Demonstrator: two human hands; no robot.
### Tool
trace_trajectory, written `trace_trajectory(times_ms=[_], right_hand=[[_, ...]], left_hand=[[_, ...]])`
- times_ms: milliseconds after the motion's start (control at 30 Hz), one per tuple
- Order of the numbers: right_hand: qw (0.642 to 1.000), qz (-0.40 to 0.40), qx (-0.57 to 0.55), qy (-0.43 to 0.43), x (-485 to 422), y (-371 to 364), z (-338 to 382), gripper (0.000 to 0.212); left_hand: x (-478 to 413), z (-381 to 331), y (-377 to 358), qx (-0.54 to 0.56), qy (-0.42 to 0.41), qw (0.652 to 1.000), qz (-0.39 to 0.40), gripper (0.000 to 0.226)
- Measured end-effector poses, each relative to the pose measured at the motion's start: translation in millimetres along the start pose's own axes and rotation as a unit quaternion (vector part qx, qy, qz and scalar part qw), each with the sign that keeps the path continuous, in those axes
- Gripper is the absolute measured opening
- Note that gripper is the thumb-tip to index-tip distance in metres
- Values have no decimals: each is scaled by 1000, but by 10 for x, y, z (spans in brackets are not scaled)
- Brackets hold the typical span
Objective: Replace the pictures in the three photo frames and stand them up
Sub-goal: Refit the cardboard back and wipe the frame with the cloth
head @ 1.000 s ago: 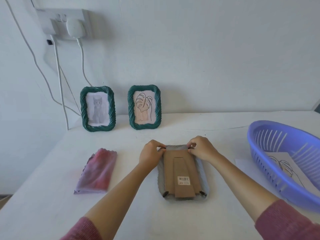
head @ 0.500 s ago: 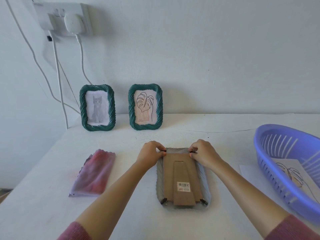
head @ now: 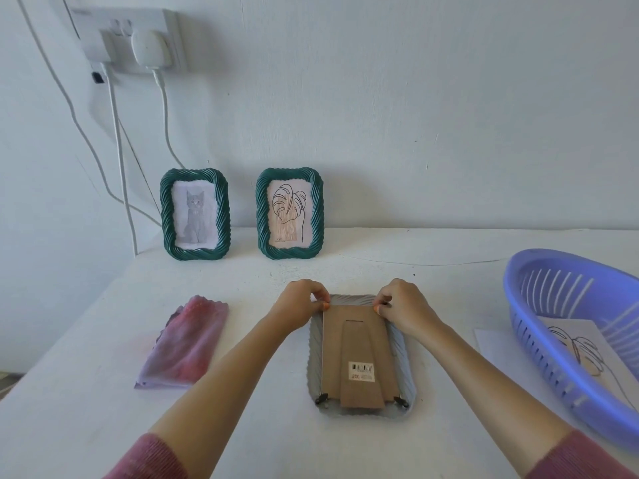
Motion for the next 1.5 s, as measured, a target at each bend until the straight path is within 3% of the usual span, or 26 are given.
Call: trace_trajectory(times_ms=[533, 1000, 1100, 1233, 1333, 1500], right_hand=[[997, -40, 33, -51, 17, -139, -13, 19], [992, -88, 45, -82, 116, -211, 38, 24], [993, -86, -4, -80, 124, -204, 14, 22], [974, -88, -168, -125, 264, -126, -110, 28], [955, -106, -227, -160, 437, -101, -222, 32], [950, -55, -270, -147, 640, -141, -220, 29]], left_hand=[[112, -1, -20, -11, -84, 996, 3, 14], [257, 4, -7, 11, -55, 998, -4, 18], [305, -19, -29, 29, -37, 998, -47, 23], [446, -42, -41, 55, -5, 991, -122, 24], [566, -16, -86, 48, 26, 995, -85, 24], [747, 14, -136, 55, 59, 996, -42, 31]])
Point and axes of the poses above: each hand's wrist, its own x-axis away from the middle knuckle, its own y-axis out of the back of the hand, z = x × y, the point moved 4 cm from there along -x, towards the middle knuckle, and after that the axes turned 9 degrees about x, right-handed, at the moved point
